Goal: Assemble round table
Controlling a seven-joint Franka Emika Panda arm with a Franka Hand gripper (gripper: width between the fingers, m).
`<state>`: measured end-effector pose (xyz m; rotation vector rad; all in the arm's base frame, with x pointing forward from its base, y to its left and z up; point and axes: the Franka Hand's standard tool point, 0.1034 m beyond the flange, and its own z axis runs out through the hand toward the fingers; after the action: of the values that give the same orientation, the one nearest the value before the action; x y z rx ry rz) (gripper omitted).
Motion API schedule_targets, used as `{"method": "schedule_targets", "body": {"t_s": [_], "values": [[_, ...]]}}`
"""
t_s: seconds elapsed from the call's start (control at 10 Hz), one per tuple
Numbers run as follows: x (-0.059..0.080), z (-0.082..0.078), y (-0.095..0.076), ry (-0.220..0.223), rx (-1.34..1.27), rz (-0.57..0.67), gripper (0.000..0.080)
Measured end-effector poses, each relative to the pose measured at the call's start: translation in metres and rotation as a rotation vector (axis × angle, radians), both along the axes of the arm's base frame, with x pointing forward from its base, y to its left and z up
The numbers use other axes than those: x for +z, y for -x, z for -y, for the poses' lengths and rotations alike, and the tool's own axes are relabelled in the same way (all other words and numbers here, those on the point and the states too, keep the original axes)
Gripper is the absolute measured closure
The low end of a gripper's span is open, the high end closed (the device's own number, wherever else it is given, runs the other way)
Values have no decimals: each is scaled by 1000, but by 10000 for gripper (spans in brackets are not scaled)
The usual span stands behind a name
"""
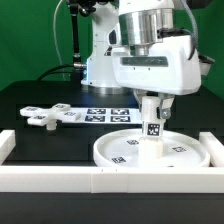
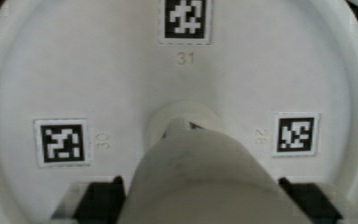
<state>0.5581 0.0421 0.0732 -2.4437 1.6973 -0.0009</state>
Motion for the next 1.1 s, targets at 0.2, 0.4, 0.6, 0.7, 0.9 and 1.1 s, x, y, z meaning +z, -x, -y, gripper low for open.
{"method": "schedule_targets", "body": {"t_s": [0.2, 0.4, 0.6, 0.7, 0.9, 1.1], "values": [[0, -1, 0, -6, -12, -1, 383], [0, -1, 0, 3, 77, 11, 204], [1, -7, -1, 10, 164, 21, 152], [1, -6, -1, 18, 251, 33, 152], [1, -6, -1, 34, 419, 57, 151], [2, -6, -3, 72, 657, 83, 151]]}}
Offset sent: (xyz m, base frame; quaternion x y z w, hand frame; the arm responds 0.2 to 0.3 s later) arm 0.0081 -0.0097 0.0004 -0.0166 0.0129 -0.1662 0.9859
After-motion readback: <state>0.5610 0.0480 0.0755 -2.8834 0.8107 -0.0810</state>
